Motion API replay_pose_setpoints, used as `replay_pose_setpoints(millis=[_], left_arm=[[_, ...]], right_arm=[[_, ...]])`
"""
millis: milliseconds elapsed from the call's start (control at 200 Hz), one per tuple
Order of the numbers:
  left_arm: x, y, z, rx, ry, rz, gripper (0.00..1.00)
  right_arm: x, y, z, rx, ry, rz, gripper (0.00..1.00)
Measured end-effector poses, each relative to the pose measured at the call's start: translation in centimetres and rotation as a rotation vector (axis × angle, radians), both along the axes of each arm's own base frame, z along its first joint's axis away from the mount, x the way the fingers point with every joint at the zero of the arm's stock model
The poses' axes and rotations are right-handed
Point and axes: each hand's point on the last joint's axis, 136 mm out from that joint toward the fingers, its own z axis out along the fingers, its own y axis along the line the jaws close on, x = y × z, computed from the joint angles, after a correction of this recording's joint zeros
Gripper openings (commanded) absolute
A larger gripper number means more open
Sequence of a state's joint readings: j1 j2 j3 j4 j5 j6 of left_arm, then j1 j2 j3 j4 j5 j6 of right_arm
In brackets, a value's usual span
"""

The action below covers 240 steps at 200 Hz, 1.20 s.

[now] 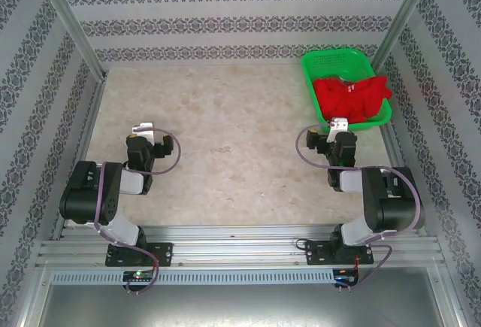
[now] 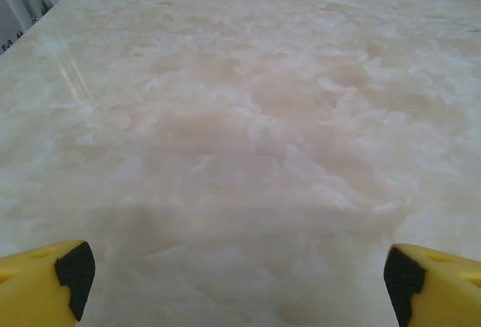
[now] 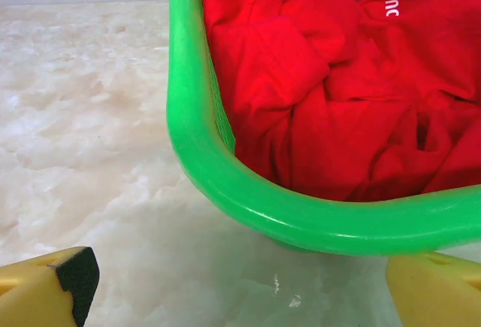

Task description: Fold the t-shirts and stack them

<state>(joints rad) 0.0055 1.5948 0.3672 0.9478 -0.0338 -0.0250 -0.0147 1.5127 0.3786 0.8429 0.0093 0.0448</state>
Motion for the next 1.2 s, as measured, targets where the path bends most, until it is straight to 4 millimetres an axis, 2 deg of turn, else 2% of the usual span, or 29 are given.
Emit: replay_pose_setpoints(millis=[1044,1119,1169,1199], left_arm=[[0.0,-0.2,0.1,0.002,0.003,-0.014,1.00],[-0.6,-0.6,1.2,0.010,0.017,-0.025,1.00],[-0.8,-0.9,3.3,0.009,0.011,-0.031,1.00],[-0.6,-1.2,5.3,0.002,-0.010,-0.033,1.00]], right_arm=[[-0.3,0.4,0.1,-0.004,0.018,0.004,0.98],[-0.7,1.3,1.7,-0.001,0.058,0.021,0.98],[-0.8,1.9,4.5,0.015,0.043,0.031,0.98],[-1.0,2.3,6.9,0.029,0.017,0.035,0.98]])
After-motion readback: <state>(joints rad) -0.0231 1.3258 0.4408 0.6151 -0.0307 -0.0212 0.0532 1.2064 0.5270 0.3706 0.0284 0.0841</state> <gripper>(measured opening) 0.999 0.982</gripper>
